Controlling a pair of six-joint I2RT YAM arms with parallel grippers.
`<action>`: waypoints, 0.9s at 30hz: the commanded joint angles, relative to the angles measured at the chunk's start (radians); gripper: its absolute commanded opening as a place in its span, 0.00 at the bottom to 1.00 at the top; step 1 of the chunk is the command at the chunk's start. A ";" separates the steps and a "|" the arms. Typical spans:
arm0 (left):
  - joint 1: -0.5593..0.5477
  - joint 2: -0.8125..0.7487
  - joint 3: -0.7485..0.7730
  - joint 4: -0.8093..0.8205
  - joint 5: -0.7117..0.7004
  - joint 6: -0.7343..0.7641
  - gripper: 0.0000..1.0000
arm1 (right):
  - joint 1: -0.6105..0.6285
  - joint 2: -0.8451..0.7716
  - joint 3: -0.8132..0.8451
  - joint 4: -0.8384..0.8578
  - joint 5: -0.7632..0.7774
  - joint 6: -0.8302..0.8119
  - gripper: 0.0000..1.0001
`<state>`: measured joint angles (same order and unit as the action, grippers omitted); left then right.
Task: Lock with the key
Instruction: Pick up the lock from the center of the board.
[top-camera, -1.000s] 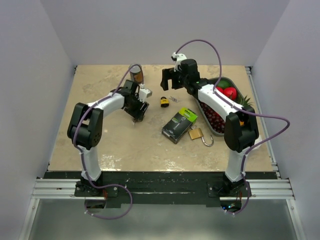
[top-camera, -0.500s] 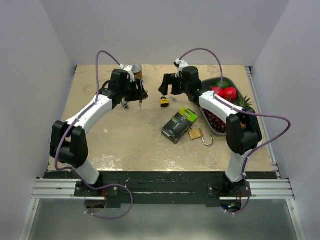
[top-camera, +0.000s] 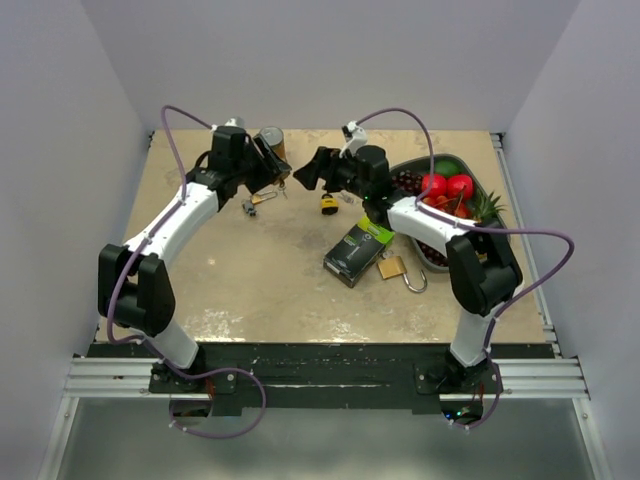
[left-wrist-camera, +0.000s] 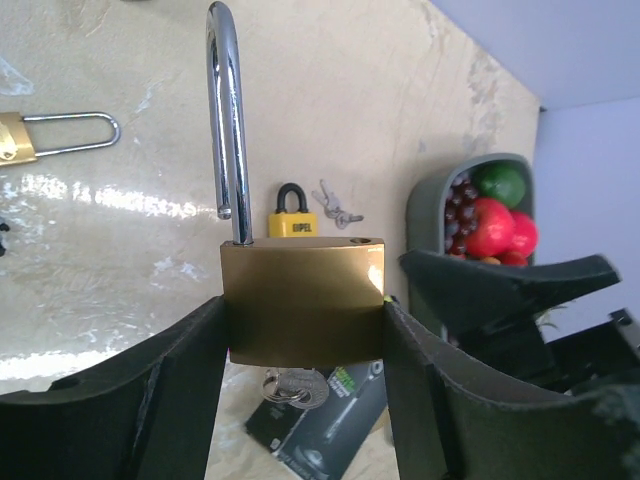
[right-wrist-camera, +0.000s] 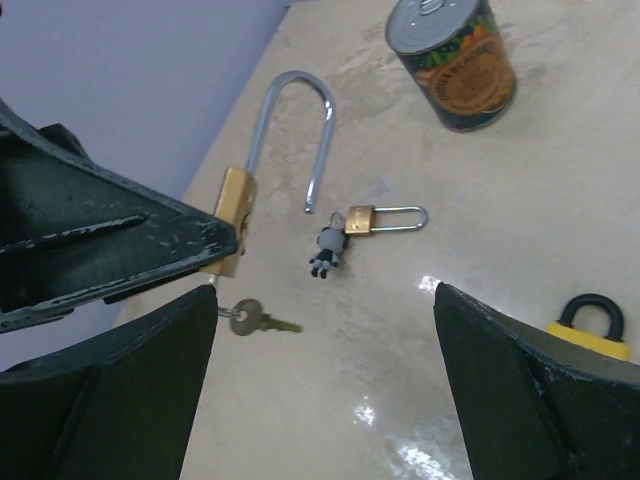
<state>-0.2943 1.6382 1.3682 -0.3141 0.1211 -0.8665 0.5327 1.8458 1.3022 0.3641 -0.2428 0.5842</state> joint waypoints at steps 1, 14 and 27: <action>0.014 -0.031 0.072 0.087 -0.005 -0.120 0.00 | 0.052 -0.037 0.011 0.127 0.091 0.057 0.91; 0.023 -0.020 0.083 0.147 0.046 -0.255 0.00 | 0.135 0.007 0.063 0.180 0.272 -0.043 0.84; 0.026 -0.009 0.098 0.219 0.086 -0.318 0.00 | 0.162 0.113 0.193 0.154 0.395 -0.077 0.78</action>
<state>-0.2749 1.6531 1.4120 -0.2394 0.1680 -1.1366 0.6918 1.9503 1.4296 0.4778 0.0753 0.5320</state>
